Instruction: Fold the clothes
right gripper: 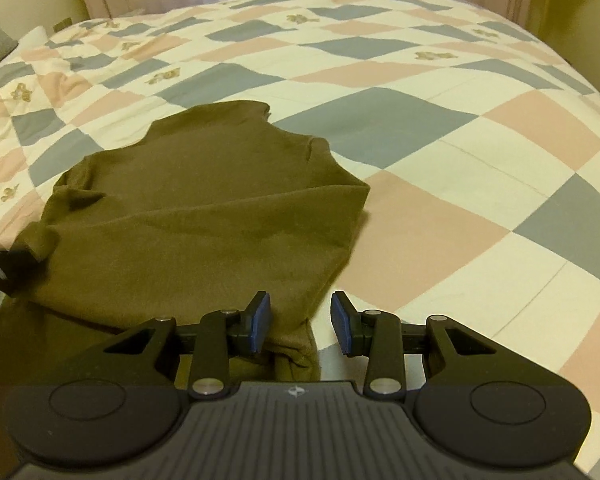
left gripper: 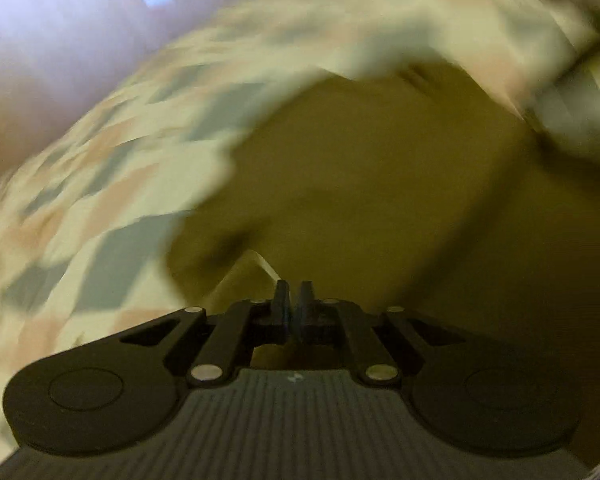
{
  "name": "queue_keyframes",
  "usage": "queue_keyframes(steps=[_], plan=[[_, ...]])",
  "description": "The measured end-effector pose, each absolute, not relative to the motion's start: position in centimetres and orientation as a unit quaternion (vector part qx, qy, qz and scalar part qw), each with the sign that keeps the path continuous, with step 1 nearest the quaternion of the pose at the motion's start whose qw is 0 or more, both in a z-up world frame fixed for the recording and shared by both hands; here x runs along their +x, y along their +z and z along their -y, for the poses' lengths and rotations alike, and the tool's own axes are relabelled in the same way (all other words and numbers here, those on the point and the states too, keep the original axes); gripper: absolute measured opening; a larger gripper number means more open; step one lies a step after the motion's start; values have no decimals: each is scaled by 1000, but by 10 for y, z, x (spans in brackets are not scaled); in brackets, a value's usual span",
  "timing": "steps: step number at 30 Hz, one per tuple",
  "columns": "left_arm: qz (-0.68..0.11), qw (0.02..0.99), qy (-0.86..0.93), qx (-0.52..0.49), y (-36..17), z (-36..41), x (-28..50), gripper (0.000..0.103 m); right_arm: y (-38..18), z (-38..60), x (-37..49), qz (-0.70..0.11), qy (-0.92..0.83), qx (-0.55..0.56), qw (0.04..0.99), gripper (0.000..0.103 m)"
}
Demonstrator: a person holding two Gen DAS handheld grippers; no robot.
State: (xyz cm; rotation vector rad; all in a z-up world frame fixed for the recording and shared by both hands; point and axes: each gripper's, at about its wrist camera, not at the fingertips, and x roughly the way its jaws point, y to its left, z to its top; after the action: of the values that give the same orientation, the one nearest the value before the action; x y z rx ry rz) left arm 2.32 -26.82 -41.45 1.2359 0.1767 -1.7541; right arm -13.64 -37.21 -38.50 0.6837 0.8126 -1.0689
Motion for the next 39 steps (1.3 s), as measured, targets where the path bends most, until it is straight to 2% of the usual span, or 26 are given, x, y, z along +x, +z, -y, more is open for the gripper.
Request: queue_keyframes(steps=[2, 5, 6, 8, 10, 13, 16, 19, 23, 26, 28, 30, 33, 39], plan=[[-74, 454, -712, 531, -434, 265, 17, 7, -382, 371, -136, -367, -478, 306, 737, 38], [-139, 465, -729, 483, -412, 268, 37, 11, -378, 369, -135, -356, -461, 298, 756, 38], [-173, 467, -743, 448, -395, 267, 50, 16, -377, 368, -134, -352, -455, 295, 763, 38], [-222, 473, -763, 381, -366, 263, 74, 16, -379, 368, -132, -351, -444, 290, 772, 38], [-256, 498, -759, 334, -349, 261, 100, 10, -385, 369, -129, -355, -435, 282, 778, 38], [-281, 556, -709, 332, -364, 277, 130, 7, -400, 372, -128, -366, -424, 276, 781, 38], [-280, 534, -691, 399, -415, 306, 127, 2, -400, 365, -132, -372, -423, 259, 785, 38], [-223, 517, -694, 449, -431, 308, 112, 2, -394, 356, -136, -374, -423, 239, 790, 38], [-167, 510, -710, 456, -395, 270, 122, 8, -383, 338, -144, -378, -423, 208, 797, 40], [-63, 455, -716, 526, -385, 209, 119, 12, -364, 285, -155, -406, -416, 147, 800, 44], [17, 400, -715, 573, -390, 156, 120, 17, -361, 248, -160, -432, -407, 114, 796, 44], [54, 354, -721, 592, -399, 115, 126, 17, -368, 203, -165, -466, -398, 98, 784, 44], [99, 306, -732, 601, -413, 58, 142, 17, -383, 146, -167, -504, -393, 75, 765, 44], [278, 206, -735, 583, -457, -33, 164, 21, -417, 53, -175, -562, -396, -21, 725, 43]])
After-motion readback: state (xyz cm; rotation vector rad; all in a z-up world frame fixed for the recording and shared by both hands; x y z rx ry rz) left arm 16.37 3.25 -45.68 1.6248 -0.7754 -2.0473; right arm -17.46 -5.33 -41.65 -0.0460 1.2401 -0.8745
